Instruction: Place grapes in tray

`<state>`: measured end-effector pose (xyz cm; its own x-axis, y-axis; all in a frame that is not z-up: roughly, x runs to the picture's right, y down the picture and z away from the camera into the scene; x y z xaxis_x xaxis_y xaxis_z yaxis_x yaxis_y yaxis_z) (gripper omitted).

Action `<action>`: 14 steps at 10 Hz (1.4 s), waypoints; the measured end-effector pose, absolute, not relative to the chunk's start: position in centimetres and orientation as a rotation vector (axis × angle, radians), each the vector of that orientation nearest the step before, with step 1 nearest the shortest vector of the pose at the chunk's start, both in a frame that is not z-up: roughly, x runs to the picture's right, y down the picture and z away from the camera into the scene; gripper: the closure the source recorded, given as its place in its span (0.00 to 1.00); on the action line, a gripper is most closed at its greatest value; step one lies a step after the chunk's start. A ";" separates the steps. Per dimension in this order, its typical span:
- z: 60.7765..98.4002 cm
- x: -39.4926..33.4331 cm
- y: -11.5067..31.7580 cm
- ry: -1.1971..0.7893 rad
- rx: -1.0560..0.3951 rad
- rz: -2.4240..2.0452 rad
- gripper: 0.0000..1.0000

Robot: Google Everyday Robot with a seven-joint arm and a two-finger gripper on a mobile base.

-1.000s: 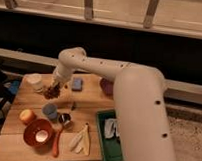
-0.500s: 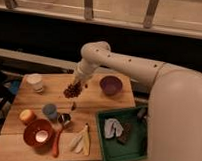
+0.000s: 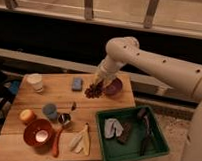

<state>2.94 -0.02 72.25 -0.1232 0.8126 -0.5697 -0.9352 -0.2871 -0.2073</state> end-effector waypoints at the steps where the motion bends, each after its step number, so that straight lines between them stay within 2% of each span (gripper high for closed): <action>1: 71.2 5.8 0.9 0.285 -0.690 1.778 1.00; 10: 70.6 7.7 2.1 0.331 -0.685 1.834 1.00; 14: 68.5 13.2 7.5 0.388 -0.701 2.006 1.00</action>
<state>13.23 7.48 68.53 -0.3921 0.6814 -0.6180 -0.8627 -0.5056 -0.0101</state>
